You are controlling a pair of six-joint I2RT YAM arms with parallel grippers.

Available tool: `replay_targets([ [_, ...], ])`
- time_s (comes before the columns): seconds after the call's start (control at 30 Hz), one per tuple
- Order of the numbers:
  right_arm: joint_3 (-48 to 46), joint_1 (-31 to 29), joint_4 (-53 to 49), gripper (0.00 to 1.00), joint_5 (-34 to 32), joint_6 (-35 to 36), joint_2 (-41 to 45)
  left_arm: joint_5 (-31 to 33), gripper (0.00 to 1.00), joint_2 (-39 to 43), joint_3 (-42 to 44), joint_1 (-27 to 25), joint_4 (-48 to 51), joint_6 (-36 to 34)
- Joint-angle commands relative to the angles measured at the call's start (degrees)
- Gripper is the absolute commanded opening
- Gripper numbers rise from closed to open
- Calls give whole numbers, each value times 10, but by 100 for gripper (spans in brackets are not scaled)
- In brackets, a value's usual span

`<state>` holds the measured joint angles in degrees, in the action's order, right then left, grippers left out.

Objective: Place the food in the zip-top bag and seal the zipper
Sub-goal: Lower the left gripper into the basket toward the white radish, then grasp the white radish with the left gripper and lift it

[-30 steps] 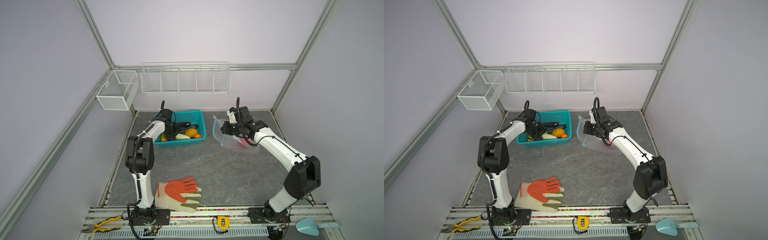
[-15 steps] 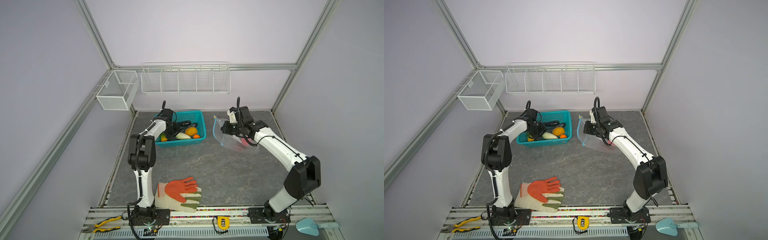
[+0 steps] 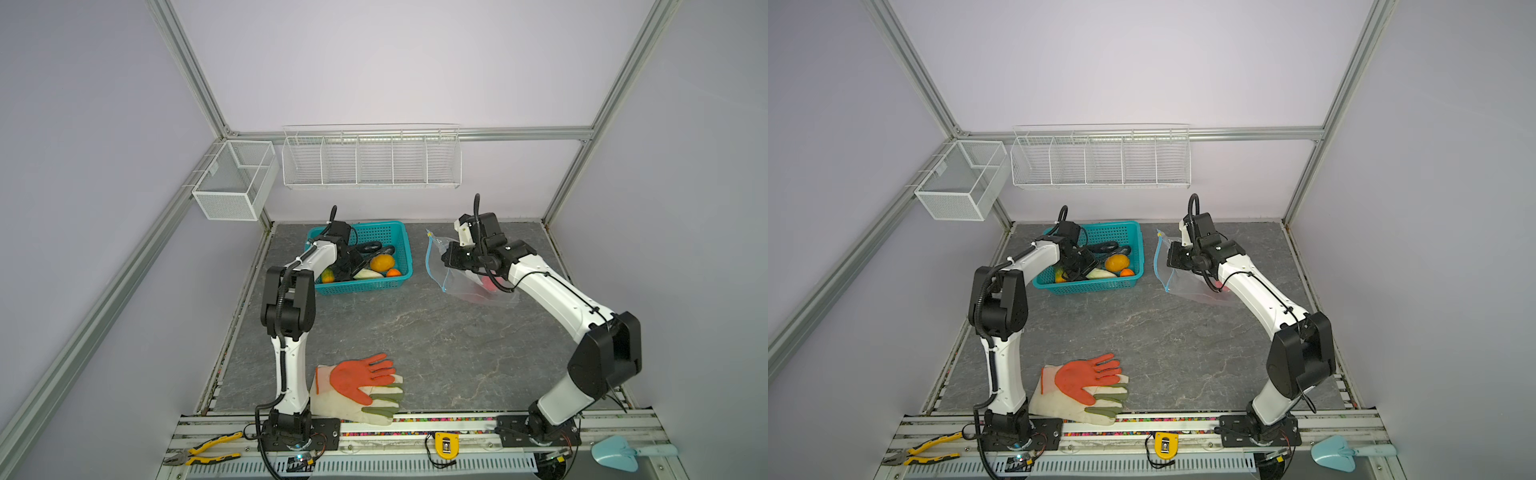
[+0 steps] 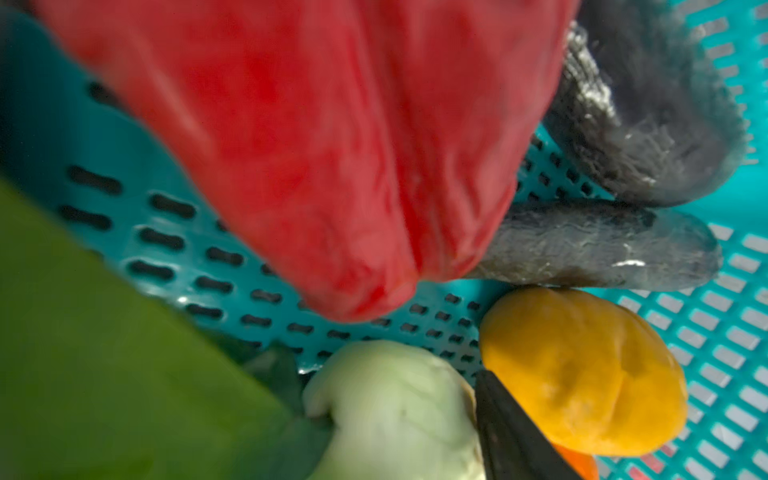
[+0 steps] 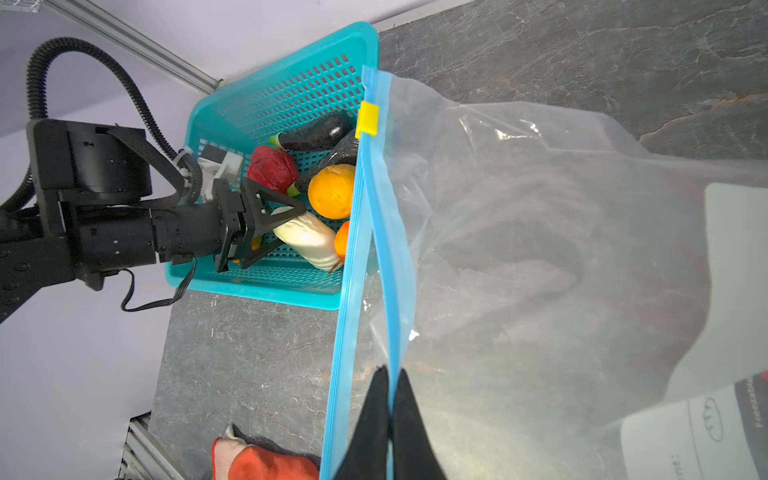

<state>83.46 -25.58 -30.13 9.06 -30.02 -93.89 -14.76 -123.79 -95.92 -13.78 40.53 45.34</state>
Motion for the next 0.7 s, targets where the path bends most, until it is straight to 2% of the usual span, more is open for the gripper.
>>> replay_targets([
  [0.0, 6, 3, 5, 6, 7, -2, -4, 14, 54, -8, -13, -2, 24, -9],
  [0.23, 6, 2, 5, 6, 6, -1, -4, 13, 44, -6, -25, -2, 29, -7],
  [0.67, 11, 3, 2, 6, 3, 1, -6, -1, 38, 18, -28, -3, 23, 5],
])
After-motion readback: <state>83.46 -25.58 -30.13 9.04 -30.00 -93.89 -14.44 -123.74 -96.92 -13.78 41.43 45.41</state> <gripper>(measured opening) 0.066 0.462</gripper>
